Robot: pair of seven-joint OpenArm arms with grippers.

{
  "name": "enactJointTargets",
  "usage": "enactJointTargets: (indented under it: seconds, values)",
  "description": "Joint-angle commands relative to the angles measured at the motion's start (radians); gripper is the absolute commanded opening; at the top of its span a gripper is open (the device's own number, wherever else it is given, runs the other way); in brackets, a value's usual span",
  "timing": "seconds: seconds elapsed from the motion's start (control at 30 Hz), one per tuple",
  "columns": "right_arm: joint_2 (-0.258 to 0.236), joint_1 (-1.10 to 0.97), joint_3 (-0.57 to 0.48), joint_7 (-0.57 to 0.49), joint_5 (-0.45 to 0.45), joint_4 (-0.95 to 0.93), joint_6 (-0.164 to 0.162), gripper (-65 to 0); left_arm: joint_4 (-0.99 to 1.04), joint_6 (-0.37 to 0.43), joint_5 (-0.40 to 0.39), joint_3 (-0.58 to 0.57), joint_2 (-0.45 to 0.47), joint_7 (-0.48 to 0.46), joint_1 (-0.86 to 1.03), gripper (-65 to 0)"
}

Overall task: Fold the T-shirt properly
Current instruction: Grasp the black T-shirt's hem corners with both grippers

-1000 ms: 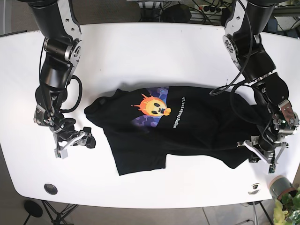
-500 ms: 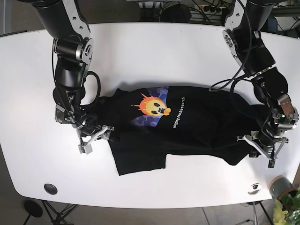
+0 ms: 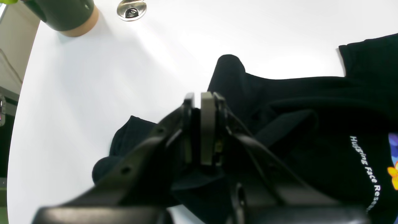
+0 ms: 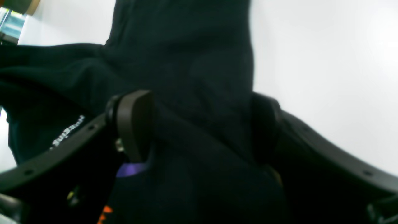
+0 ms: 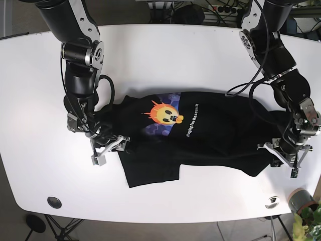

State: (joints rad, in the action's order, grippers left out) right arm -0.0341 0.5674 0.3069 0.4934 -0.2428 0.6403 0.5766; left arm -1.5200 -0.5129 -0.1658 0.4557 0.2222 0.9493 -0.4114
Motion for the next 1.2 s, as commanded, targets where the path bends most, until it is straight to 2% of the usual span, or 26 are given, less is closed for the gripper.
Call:
enactJointTargets:
  seconds: [0.0,0.07,0.13,0.17,0.27,0.4,0.47,0.87,1.17]
  values:
    - [0.007,0.029,-0.002,0.003,-0.013,0.011,0.003,-21.4,-0.017,0.000,-0.011,0.001,0.013,-0.025,-0.024,-65.0]
    - [0.007,0.035,-0.002,0.001,-0.013,0.011,-0.008,-21.7,-0.017,0.000,-0.011,0.001,0.013,-0.025,-0.024,-65.0]
    - [0.007,0.046,-0.002,0.000,-0.013,0.011,-0.040,-24.9,-0.017,0.000,-0.011,0.001,0.013,-0.025,-0.024,-65.0]
    - [0.007,0.047,-0.002,0.000,-0.013,0.011,-0.060,-28.9,-0.017,0.000,-0.011,0.001,0.013,-0.025,-0.022,-65.0]
    - [0.006,0.053,-0.002,-0.008,-0.013,0.013,-0.080,-41.4,-0.017,0.000,-0.011,0.001,0.013,-0.025,-0.022,-65.0]
    - [0.003,0.075,-0.002,-0.023,-0.013,0.013,-0.086,-57.1,-0.015,0.000,-0.011,0.001,0.013,-0.025,-0.022,-65.0]
    - [0.001,0.078,-0.002,-0.023,-0.013,0.013,-0.086,-62.5,-0.015,0.000,-0.011,0.001,0.013,-0.025,-0.022,-65.0]
    - [0.001,0.062,-0.002,-0.005,-0.014,0.014,-0.077,-62.8,-0.015,0.000,-0.010,0.001,0.013,-0.025,-0.024,-65.0]
    - [0.003,0.010,-0.005,0.113,-0.086,0.235,-0.085,-62.9,0.008,0.000,-0.008,0.001,0.013,-0.025,-0.028,-65.0]
